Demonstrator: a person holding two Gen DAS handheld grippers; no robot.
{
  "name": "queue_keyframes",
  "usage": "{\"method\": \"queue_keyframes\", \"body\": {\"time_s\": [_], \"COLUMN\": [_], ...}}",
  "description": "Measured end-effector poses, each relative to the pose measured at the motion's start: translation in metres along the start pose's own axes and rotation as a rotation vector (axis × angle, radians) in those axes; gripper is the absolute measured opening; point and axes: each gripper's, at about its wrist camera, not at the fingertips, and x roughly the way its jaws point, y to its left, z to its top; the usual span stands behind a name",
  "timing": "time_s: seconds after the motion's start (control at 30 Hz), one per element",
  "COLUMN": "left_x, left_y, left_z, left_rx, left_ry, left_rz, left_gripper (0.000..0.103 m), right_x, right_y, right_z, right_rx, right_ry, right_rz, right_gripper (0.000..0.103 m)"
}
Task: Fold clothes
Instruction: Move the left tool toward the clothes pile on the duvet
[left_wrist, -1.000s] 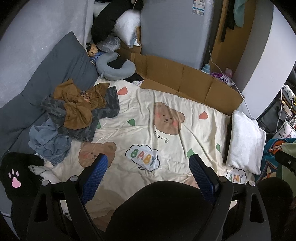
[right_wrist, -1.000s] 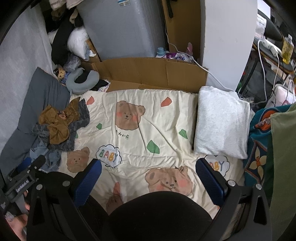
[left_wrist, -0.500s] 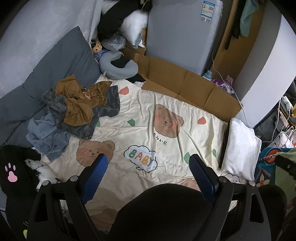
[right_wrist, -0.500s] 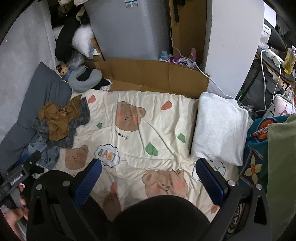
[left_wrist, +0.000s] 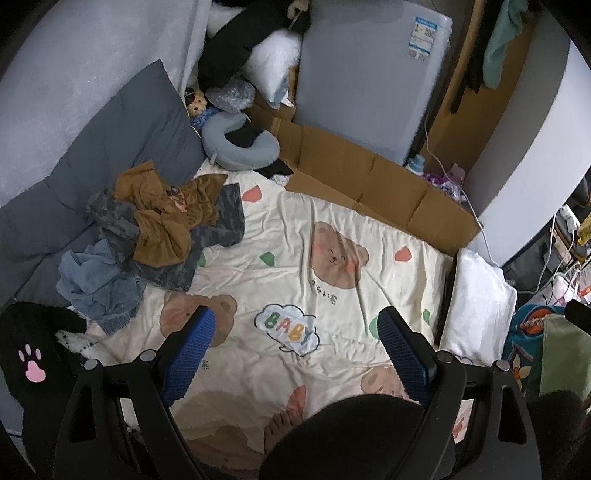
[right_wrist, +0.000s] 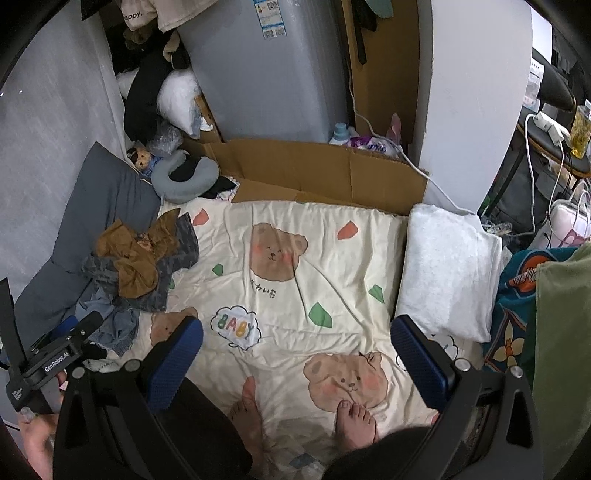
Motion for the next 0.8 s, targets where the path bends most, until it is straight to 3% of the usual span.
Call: {"method": "queue_keyframes", "body": {"time_s": [0.4, 0.8], "left_x": [-0.017, -0.004], "left_y": [0.04, 0.106], "left_z": [0.03, 0.041], "left_rx": [-0.029, -0.07], "left_ry": [-0.021, -0.018], "left_rz": [0.015, 0.027], "left_gripper": [0.09, 0.09], "right_x": [0.008, 0.033], "right_y": [0.012, 0.005], "right_z": [0.019, 0.032], "right_rx": [-0.032, -0.039], "right_ry": [-0.001, 0.029], "right_rz": [0.048, 0.062], "right_gripper": [0.102, 0.102]}}
